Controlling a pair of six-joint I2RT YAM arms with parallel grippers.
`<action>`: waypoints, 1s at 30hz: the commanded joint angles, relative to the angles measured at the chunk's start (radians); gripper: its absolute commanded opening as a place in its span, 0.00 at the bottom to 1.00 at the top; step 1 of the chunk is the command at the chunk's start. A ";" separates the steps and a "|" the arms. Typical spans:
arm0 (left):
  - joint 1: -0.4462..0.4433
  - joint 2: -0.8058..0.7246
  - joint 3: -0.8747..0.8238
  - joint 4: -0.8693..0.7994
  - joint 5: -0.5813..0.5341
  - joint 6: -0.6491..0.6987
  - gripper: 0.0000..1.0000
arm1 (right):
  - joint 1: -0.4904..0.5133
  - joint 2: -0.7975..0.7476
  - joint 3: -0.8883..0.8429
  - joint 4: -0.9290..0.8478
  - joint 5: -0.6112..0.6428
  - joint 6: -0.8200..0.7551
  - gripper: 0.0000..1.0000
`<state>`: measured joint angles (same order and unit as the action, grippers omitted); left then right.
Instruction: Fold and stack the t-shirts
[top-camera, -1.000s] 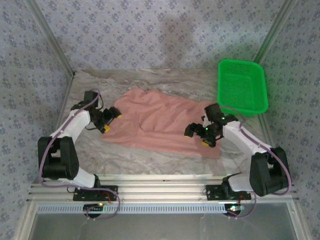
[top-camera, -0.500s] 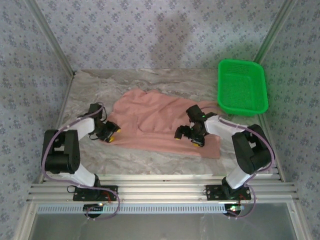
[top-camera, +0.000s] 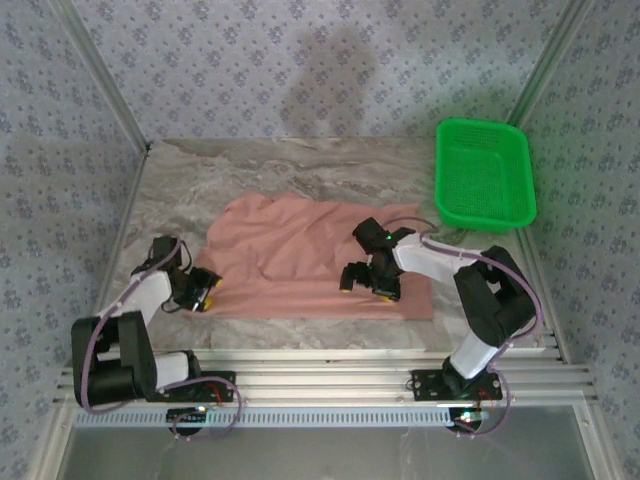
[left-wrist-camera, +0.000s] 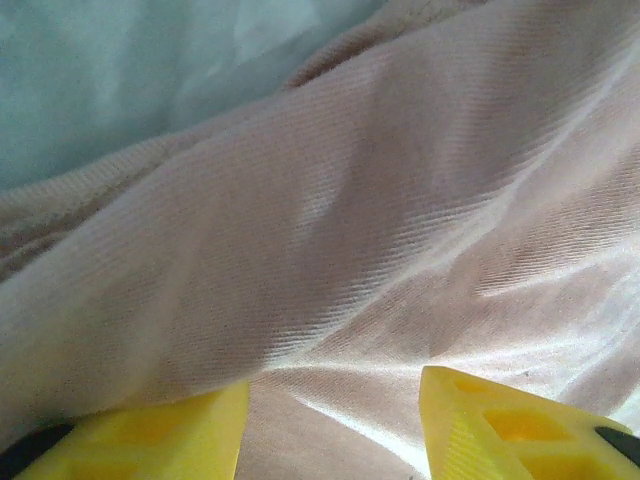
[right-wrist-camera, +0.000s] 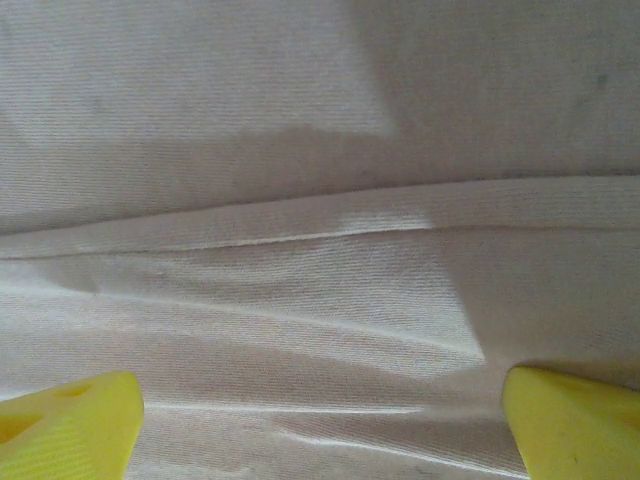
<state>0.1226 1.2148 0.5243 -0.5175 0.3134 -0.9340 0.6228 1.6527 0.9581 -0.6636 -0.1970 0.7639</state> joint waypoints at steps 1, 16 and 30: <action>0.012 -0.085 -0.035 -0.155 -0.059 -0.043 0.50 | 0.019 -0.006 -0.037 -0.153 0.030 0.047 0.96; -0.032 0.100 0.688 -0.279 -0.063 0.243 0.85 | -0.054 -0.131 0.326 -0.339 0.128 -0.158 1.00; -0.100 0.933 1.583 -0.518 0.063 0.760 0.79 | -0.375 0.117 0.644 -0.344 -0.141 -0.375 1.00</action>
<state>0.0196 2.0914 2.0323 -0.9298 0.3599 -0.2913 0.2707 1.7069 1.5494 -0.9653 -0.2741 0.4519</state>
